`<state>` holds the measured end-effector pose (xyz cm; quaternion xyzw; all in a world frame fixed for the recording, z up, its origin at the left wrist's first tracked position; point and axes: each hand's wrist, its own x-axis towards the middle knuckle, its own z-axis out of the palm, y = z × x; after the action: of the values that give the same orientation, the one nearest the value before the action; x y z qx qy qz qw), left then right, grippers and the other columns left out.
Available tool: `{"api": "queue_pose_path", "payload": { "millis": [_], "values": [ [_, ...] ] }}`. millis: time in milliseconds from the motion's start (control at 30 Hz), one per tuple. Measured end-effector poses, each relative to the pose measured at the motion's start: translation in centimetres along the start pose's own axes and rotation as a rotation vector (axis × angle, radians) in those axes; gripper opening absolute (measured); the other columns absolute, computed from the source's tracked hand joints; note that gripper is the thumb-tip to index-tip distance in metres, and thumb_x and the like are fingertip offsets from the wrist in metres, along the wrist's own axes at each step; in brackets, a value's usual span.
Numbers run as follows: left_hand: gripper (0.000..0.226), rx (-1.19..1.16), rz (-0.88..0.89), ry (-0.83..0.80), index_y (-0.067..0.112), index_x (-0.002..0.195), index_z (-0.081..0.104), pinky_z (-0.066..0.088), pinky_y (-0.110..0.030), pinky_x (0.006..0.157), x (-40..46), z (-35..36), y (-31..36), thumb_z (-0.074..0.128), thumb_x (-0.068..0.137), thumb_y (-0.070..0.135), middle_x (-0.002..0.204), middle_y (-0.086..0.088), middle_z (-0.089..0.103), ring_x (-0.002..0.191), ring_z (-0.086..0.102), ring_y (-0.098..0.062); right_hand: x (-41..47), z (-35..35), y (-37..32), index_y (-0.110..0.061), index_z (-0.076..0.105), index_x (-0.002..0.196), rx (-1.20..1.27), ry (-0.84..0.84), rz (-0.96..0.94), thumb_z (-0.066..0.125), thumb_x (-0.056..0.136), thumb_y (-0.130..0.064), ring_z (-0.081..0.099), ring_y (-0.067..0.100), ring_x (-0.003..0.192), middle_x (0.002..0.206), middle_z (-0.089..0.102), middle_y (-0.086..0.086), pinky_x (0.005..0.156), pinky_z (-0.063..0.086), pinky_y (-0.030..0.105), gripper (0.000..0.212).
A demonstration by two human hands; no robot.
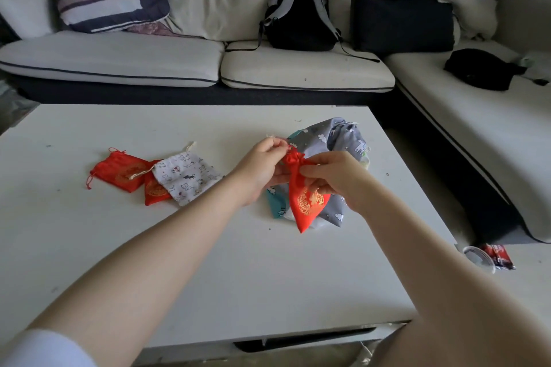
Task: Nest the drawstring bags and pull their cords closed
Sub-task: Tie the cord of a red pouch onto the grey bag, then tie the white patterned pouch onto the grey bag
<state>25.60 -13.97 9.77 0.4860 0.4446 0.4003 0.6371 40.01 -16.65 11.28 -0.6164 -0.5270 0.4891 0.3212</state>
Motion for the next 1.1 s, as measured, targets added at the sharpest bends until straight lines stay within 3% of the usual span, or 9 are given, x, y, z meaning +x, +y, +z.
{"api": "queue_pose_path", "payload": {
  "millis": [67, 267, 333, 400, 500, 733, 867, 1000, 1100],
  "values": [
    [0.026, -0.038, -0.017, 0.037, 0.005, 0.116, 0.049, 0.052, -0.034, 0.071, 0.9, 0.6, -0.6, 0.036, 0.100, 0.021, 0.083, -0.004, 0.055, 0.067, 0.056, -0.016, 1.2, -0.2, 0.7, -0.010, 0.068, 0.074, -0.080, 0.101, -0.029, 0.063, 0.081, -0.007, 0.052, 0.003, 0.037, 0.048, 0.059, -0.004, 0.042, 0.040, 0.012, 0.010],
    [0.011, 0.310, -0.096, 0.317, 0.018, 0.099, 0.049, 0.046, -0.043, 0.095, 4.3, -2.8, -3.9, 0.042, 0.096, 0.026, 0.091, 0.000, 0.057, 0.100, 0.058, -0.027, 6.9, 0.4, 4.6, -0.011, 0.063, 0.058, -0.193, 0.396, 0.064, 0.058, 0.081, -0.013, 0.055, 0.009, 0.044, 0.046, 0.060, -0.004, 0.046, 0.041, 0.016, 0.023],
    [0.019, 0.450, -0.160, 0.390, 0.015, 0.108, 0.055, 0.045, -0.037, 0.094, 5.3, -5.4, -5.2, 0.046, 0.092, 0.020, 0.110, -0.006, 0.060, 0.108, 0.055, -0.028, 8.5, 1.3, 5.5, -0.008, 0.064, 0.090, -0.193, 0.372, 0.149, 0.058, 0.081, -0.015, 0.057, 0.021, 0.068, 0.072, 0.063, 0.005, 0.059, 0.042, 0.026, 0.013],
    [0.026, 0.520, -0.196, 0.478, 0.009, 0.114, 0.057, 0.043, -0.033, 0.090, 5.9, -7.6, -6.1, 0.048, 0.090, 0.013, 0.118, -0.012, 0.060, 0.109, 0.055, -0.029, 9.8, 2.5, 6.5, -0.014, 0.039, 0.133, -0.130, 0.254, 0.163, 0.058, 0.085, -0.013, 0.055, 0.023, 0.089, 0.106, 0.061, 0.004, 0.071, 0.044, 0.029, 0.052],
    [0.029, 0.610, -0.263, 0.588, 0.007, 0.113, 0.061, 0.044, -0.033, 0.086, 6.4, -10.5, -7.1, 0.047, 0.089, 0.012, 0.117, -0.015, 0.061, 0.109, 0.055, -0.033, 11.2, 4.3, 7.5, -0.022, 0.020, 0.146, -0.217, 0.110, 0.149, 0.056, 0.089, -0.015, 0.058, 0.031, 0.106, 0.127, 0.055, 0.011, 0.083, 0.051, 0.037, 0.069],
    [0.034, 0.606, -0.442, 0.785, 0.064, 0.076, 0.055, 0.050, -0.053, 0.087, 9.1, -20.1, -13.8, 0.043, 0.069, 0.032, 0.138, -0.010, 0.045, 0.117, 0.049, -0.039, 14.2, 5.6, 6.0, -0.017, 0.052, 0.125, -0.775, 0.192, 0.019, 0.041, 0.091, -0.012, 0.060, 0.030, 0.087, 0.110, 0.065, 0.013, 0.069, 0.047, 0.030, 0.036],
    [0.033, 0.611, -0.487, 0.810, 0.034, 0.109, 0.065, 0.045, -0.043, 0.097, 7.5, -19.4, -10.5, 0.045, 0.089, 0.016, 0.144, -0.015, 0.026, 0.125, 0.037, -0.037, 15.1, 9.7, 2.8, -0.014, 0.060, 0.117, -0.614, 0.158, -0.118, 0.041, 0.090, -0.012, 0.062, 0.030, 0.088, 0.105, 0.067, 0.012, 0.077, 0.051, 0.034, 0.033],
    [0.036, 0.667, -0.505, 0.745, 0.019, 0.119, 0.061, 0.043, -0.042, 0.099, 8.2, -21.1, -10.4, 0.037, 0.092, 0.017, 0.131, -0.014, 0.052, 0.119, 0.049, -0.036, 15.6, 13.7, 1.5, -0.013, 0.064, 0.105, -0.495, 0.013, -0.105, 0.046, 0.090, -0.012, 0.054, 0.020, 0.064, 0.079, 0.062, 0.005, 0.055, 0.038, 0.023, 0.023],
    [0.035, 0.648, -0.530, 0.700, 0.004, 0.120, 0.056, 0.047, -0.034, 0.076, 8.8, -21.4, -10.3, 0.043, 0.095, 0.025, 0.120, -0.016, 0.060, 0.107, 0.057, -0.033, 15.6, 15.0, 1.7, -0.016, 0.064, 0.099, -0.448, -0.059, -0.040, 0.046, 0.091, -0.014, 0.049, 0.013, 0.052, 0.068, 0.059, -0.001, 0.046, 0.037, 0.019, 0.020]
  ]
}}
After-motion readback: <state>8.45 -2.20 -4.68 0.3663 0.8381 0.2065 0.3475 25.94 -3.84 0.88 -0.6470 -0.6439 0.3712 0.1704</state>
